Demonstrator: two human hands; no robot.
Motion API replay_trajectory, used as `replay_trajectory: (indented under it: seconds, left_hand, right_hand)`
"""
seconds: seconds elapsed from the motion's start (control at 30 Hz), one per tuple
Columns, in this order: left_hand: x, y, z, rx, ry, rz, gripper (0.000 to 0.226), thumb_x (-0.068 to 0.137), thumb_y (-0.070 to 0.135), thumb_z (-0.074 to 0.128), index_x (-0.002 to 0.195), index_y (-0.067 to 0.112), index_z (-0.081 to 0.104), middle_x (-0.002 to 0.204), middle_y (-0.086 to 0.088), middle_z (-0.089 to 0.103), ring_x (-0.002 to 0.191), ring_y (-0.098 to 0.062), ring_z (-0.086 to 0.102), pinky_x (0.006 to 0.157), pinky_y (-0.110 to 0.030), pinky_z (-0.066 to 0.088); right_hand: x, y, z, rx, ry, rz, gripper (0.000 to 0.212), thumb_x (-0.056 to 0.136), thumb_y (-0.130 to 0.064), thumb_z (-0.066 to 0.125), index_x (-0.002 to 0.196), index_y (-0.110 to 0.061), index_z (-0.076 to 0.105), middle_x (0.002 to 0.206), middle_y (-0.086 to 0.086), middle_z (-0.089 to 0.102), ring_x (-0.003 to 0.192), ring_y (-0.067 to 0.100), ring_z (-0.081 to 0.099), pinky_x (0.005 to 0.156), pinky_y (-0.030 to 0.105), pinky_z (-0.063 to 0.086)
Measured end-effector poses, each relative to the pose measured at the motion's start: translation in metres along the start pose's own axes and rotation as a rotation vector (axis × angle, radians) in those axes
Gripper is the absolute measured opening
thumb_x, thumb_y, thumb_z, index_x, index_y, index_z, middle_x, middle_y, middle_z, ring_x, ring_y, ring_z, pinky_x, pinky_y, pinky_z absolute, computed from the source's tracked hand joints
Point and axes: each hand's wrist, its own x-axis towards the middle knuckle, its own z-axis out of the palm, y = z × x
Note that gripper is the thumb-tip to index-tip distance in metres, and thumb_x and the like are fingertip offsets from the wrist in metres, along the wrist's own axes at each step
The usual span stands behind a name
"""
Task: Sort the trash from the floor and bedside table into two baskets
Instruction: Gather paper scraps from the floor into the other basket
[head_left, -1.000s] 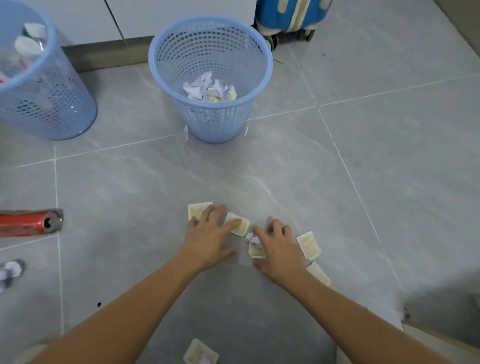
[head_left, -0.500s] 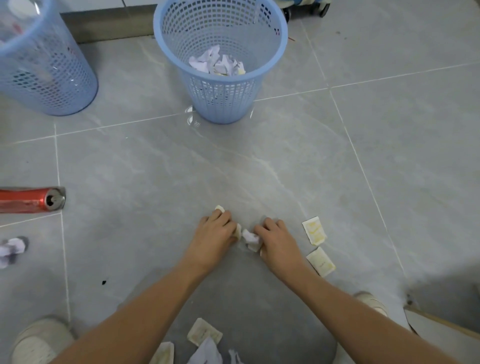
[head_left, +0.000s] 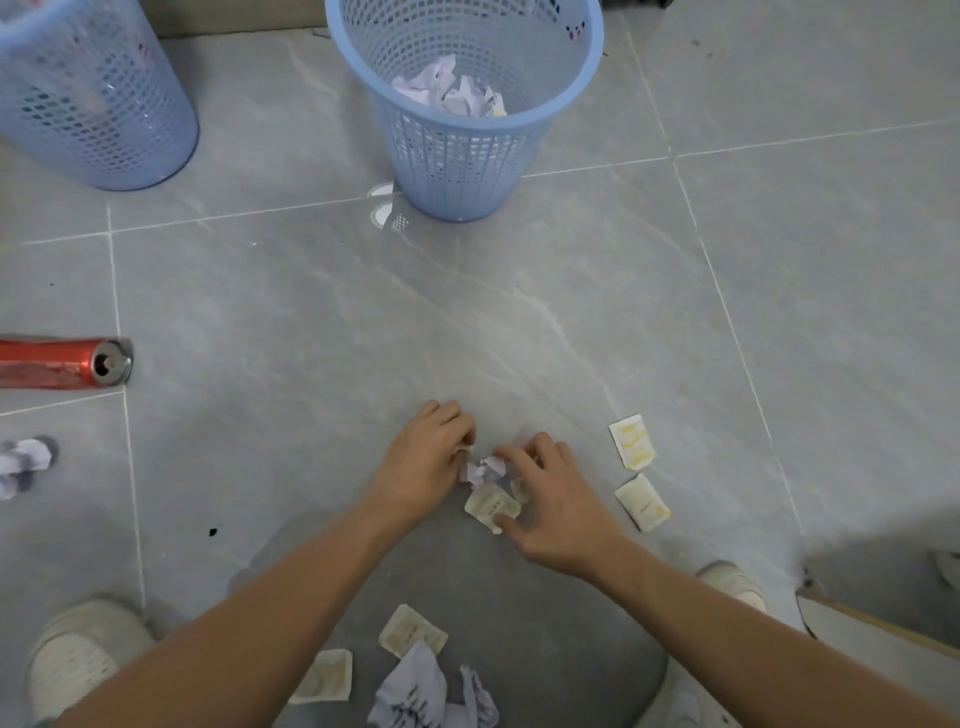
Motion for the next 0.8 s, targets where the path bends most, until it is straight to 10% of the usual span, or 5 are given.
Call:
replay_trajectory:
  seconds: [0.13, 0.53, 0.8]
  left_hand:
    - [-0.006, -0.007, -0.011, -0.009, 0.013, -0.017, 0.025, 0.071, -0.003, 0.072, 0.084, 0.015, 0.06, 0.091, 0.0, 0.057, 0.09, -0.022, 0.051, 0.07, -0.036, 0.047]
    - [0.016, -0.001, -0.067, -0.115, 0.285, 0.032, 0.027, 0.076, -0.005, 0.077, 0.079, 0.018, 0.062, 0.085, 0.009, 0.053, 0.082, -0.016, 0.051, 0.071, -0.033, 0.047]
    - [0.106, 0.061, -0.225, -0.177, 0.791, 0.152, 0.017, 0.079, -0.003, 0.08, 0.079, 0.009, 0.067, 0.079, 0.001, 0.056, 0.074, -0.019, 0.053, 0.07, -0.028, 0.046]
  right_hand:
    - [0.005, -0.014, 0.021, -0.195, -0.079, -0.042, 0.081, 0.069, -0.046, 0.079, 0.14, -0.034, 0.041, 0.134, 0.004, 0.035, 0.115, 0.026, 0.037, 0.082, 0.036, 0.052]
    - [0.039, -0.006, 0.03, -0.09, -0.022, -0.153, 0.009, 0.082, -0.03, 0.053, 0.091, -0.03, 0.054, 0.103, -0.007, 0.047, 0.093, 0.025, 0.056, 0.072, 0.039, 0.049]
    - [0.113, -0.085, -0.186, 0.188, 0.515, -0.267, 0.025, 0.076, 0.01, 0.064, 0.085, -0.013, 0.065, 0.086, -0.001, 0.052, 0.079, 0.013, 0.054, 0.069, 0.022, 0.04]
